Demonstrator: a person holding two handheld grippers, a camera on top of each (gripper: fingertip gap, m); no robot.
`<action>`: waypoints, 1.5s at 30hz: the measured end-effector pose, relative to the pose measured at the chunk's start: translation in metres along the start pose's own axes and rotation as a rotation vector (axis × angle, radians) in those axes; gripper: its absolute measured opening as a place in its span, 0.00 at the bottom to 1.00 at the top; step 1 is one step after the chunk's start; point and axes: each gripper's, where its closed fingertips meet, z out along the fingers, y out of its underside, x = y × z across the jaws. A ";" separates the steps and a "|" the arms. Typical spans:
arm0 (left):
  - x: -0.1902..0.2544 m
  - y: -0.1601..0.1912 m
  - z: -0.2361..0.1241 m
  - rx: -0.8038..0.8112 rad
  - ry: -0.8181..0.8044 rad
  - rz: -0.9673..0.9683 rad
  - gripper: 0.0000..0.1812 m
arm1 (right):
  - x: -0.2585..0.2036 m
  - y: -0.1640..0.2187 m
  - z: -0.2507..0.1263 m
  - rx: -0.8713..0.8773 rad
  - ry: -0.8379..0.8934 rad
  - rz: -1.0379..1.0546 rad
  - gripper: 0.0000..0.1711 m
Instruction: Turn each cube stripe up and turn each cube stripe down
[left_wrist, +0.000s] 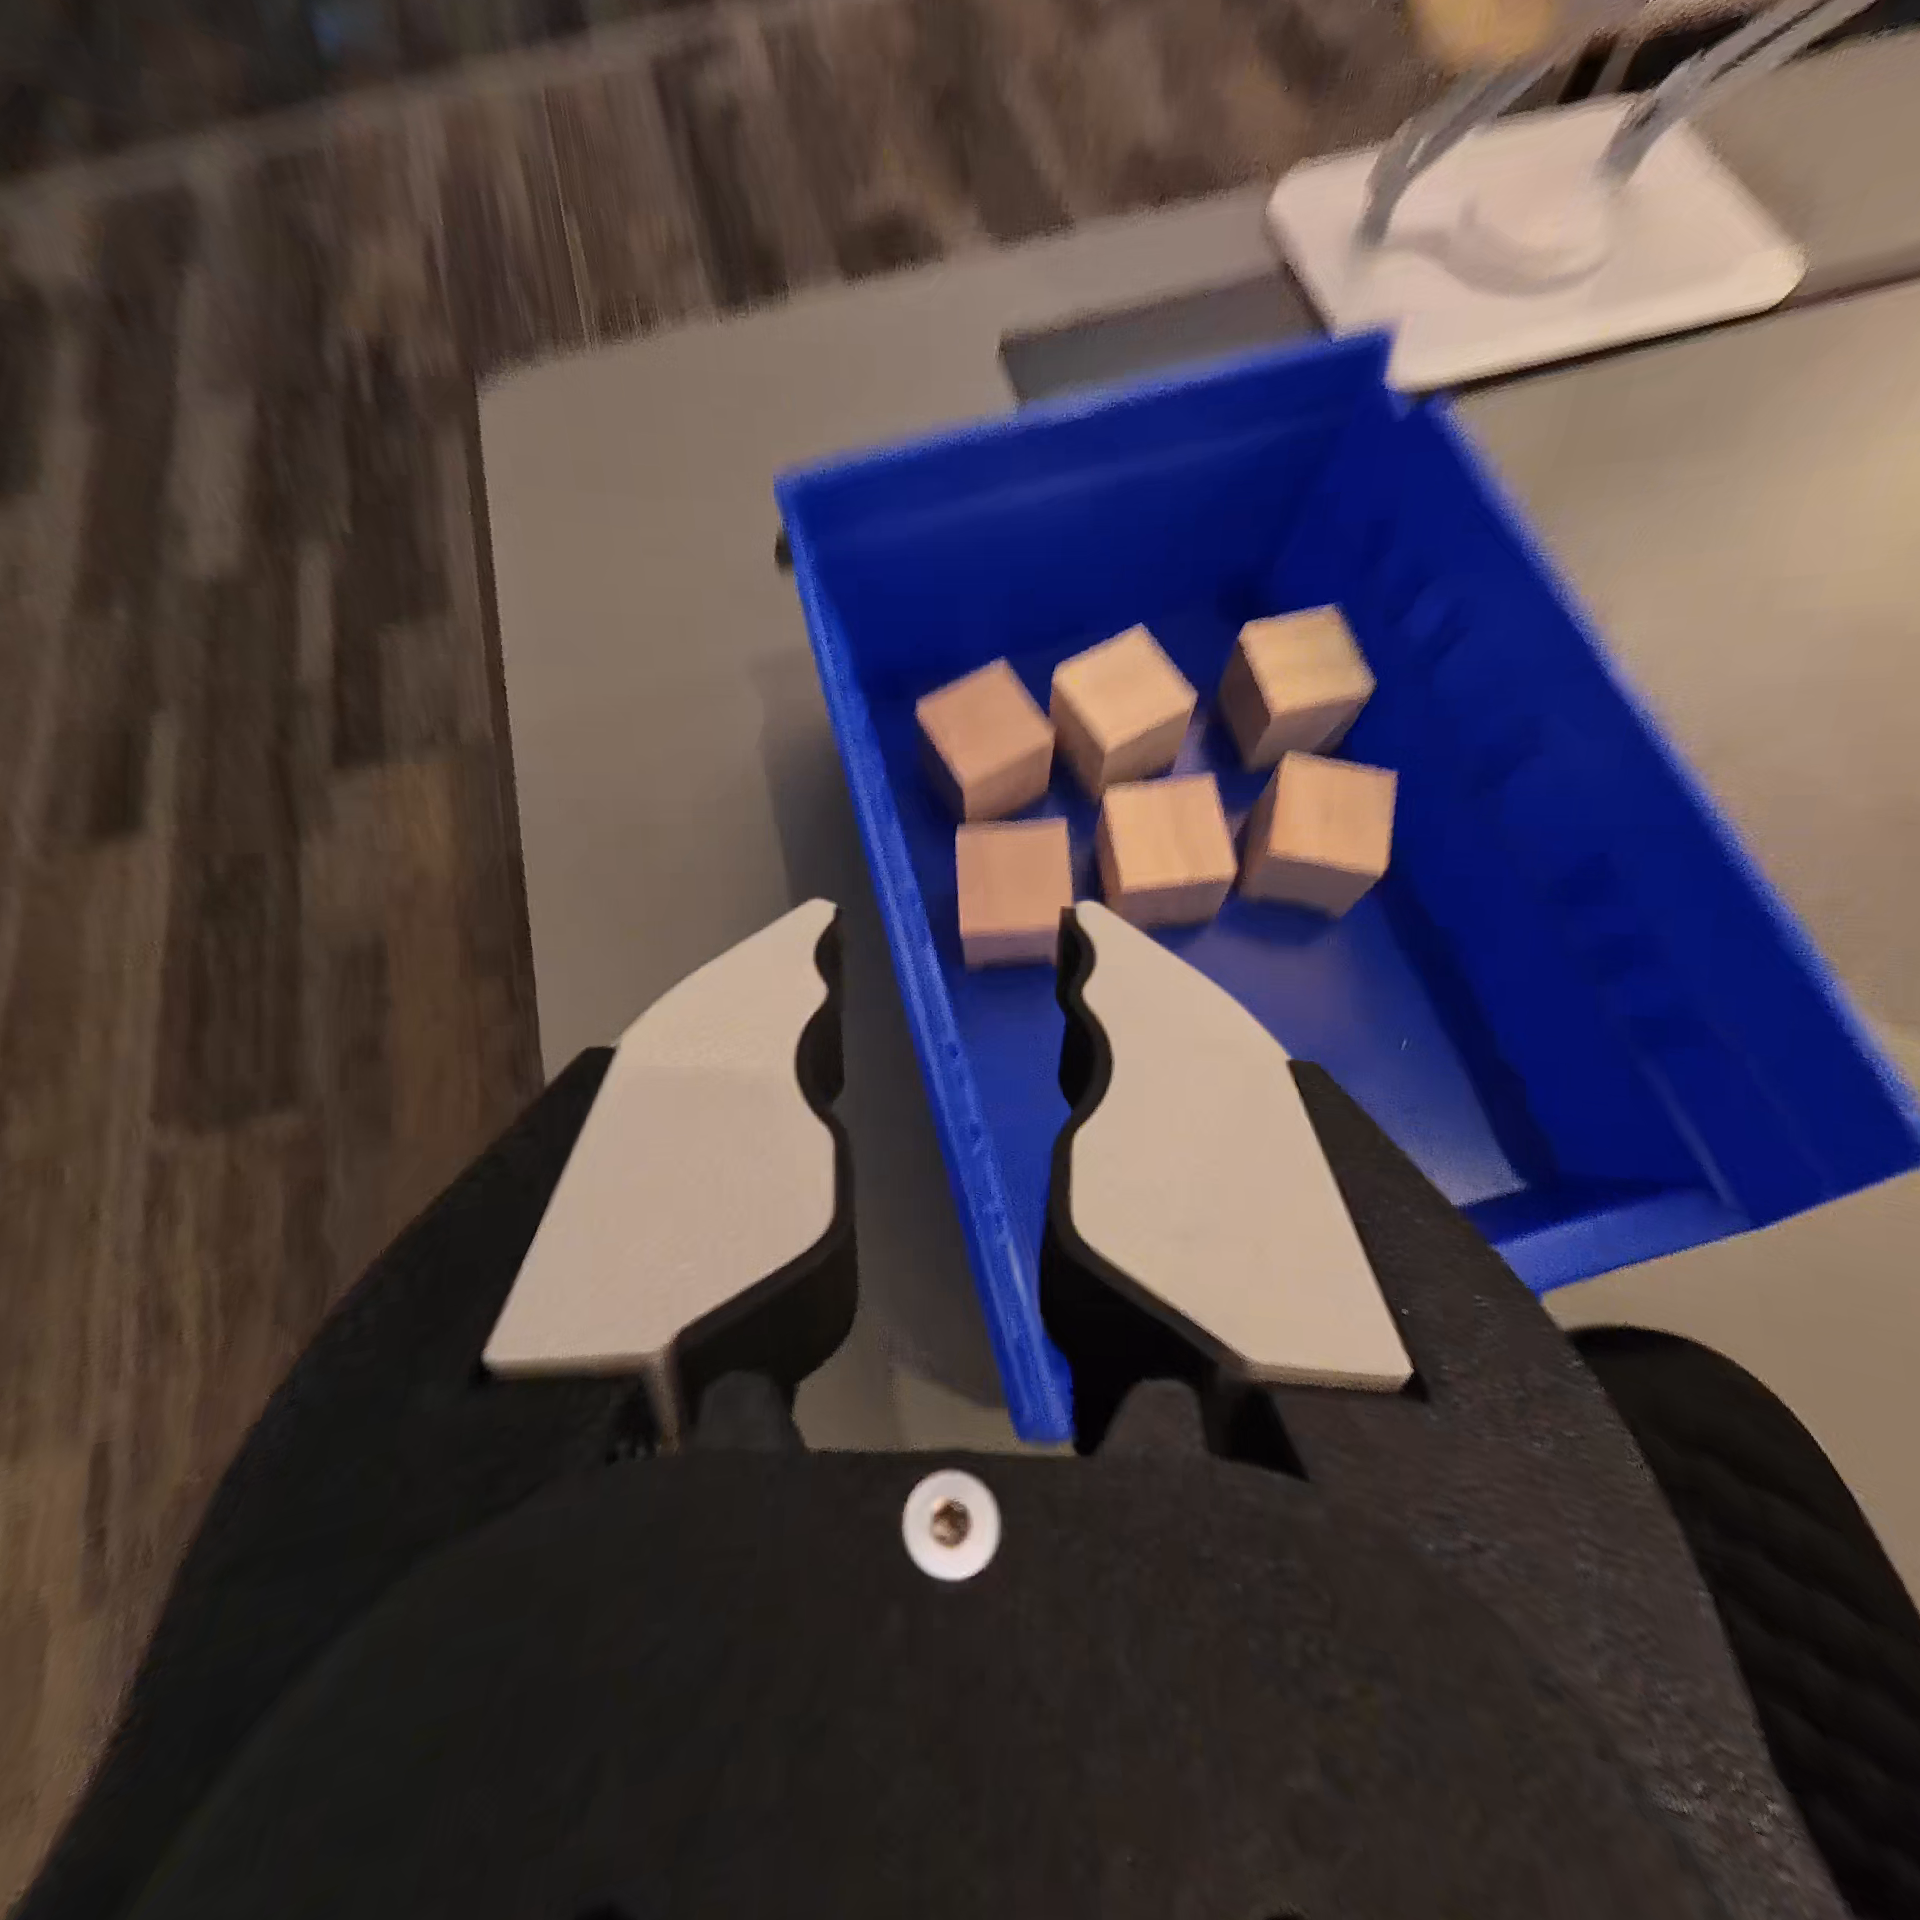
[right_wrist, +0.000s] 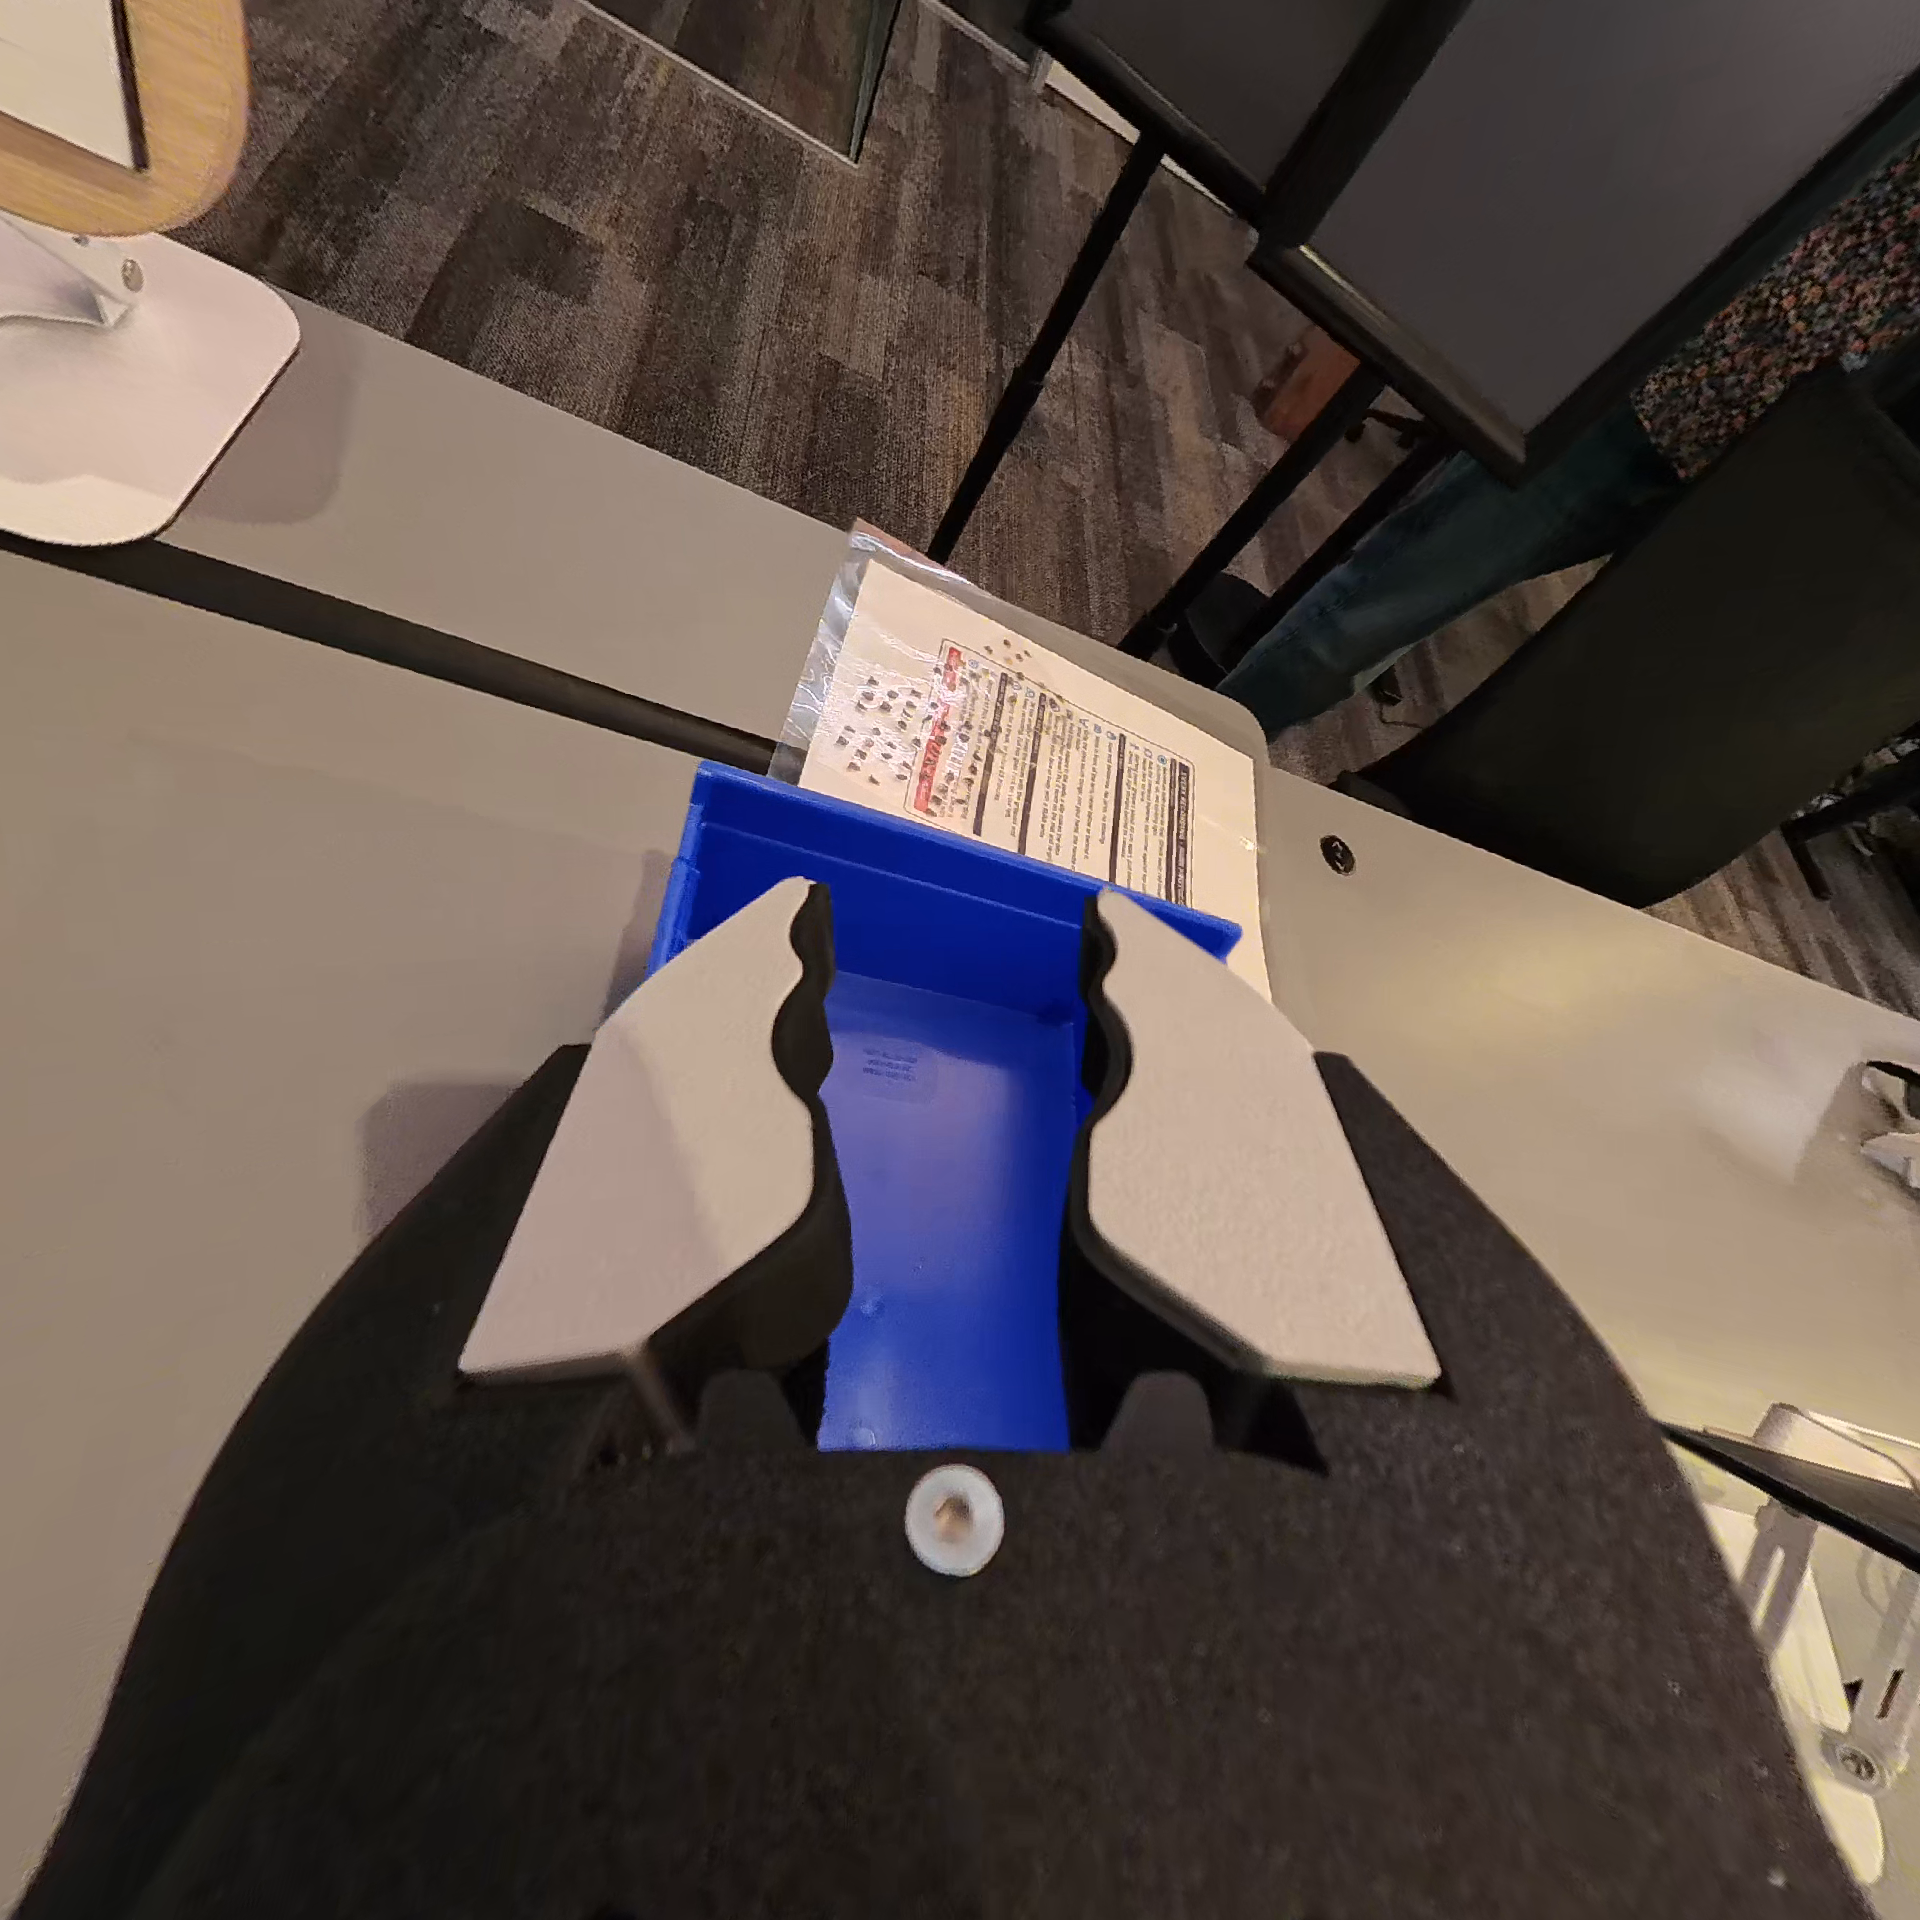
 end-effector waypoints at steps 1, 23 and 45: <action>0.006 -0.014 -0.006 0.062 -0.004 0.032 0.22 | -0.003 -0.002 0.000 0.013 -0.002 -0.007 0.26; 0.143 -0.164 -0.091 0.926 0.394 0.048 0.33 | -0.041 -0.054 -0.018 0.451 -0.071 0.039 0.55; 0.116 -0.148 -0.055 0.741 0.186 0.035 0.29 | -0.086 -0.071 -0.048 0.577 -0.250 -0.028 0.45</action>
